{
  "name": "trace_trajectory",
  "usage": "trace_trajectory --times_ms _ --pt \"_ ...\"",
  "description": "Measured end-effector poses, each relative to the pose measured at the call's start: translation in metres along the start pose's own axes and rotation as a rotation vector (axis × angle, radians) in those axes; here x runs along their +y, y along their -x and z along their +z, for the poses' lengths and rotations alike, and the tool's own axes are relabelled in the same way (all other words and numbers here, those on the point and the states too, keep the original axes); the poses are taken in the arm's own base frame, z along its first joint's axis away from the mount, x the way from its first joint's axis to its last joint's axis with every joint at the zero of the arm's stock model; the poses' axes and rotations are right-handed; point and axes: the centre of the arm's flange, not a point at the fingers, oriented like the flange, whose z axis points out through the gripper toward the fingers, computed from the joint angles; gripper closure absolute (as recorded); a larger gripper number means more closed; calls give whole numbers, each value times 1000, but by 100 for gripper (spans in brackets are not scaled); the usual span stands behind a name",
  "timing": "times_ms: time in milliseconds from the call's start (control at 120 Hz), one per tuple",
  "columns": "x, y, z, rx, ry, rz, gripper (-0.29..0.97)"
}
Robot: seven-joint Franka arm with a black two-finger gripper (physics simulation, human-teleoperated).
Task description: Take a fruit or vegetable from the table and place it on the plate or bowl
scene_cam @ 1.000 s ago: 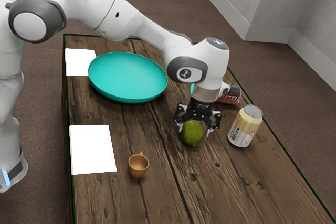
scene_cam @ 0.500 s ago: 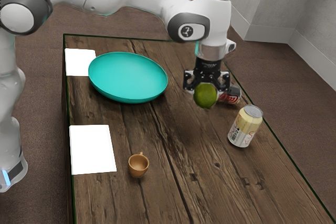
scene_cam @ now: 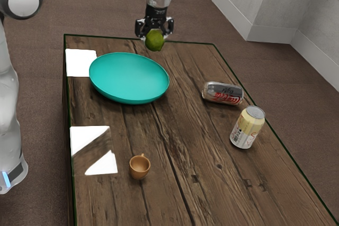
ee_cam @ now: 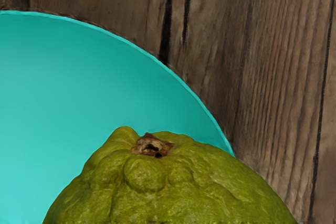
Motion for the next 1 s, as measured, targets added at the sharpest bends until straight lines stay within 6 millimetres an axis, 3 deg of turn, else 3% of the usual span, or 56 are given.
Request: trace_trajectory --times_ms 33,108,158,358,483,583,692,775,1000 --pt "-1 20 2 -1 -6 45 35" --pt "2 100 3 -7 -12 210 35" --pt "-4 116 5 -11 -16 249 35" --pt "-40 117 12 -43 -19 278 35" --pt "-65 102 1 -25 4 249 35" --pt "-71 83 2 -17 3 208 35" --pt "-72 77 3 -14 3 200 35" --pt "-72 77 2 -13 11 202 17" --pt "-71 77 1 -15 21 207 5"
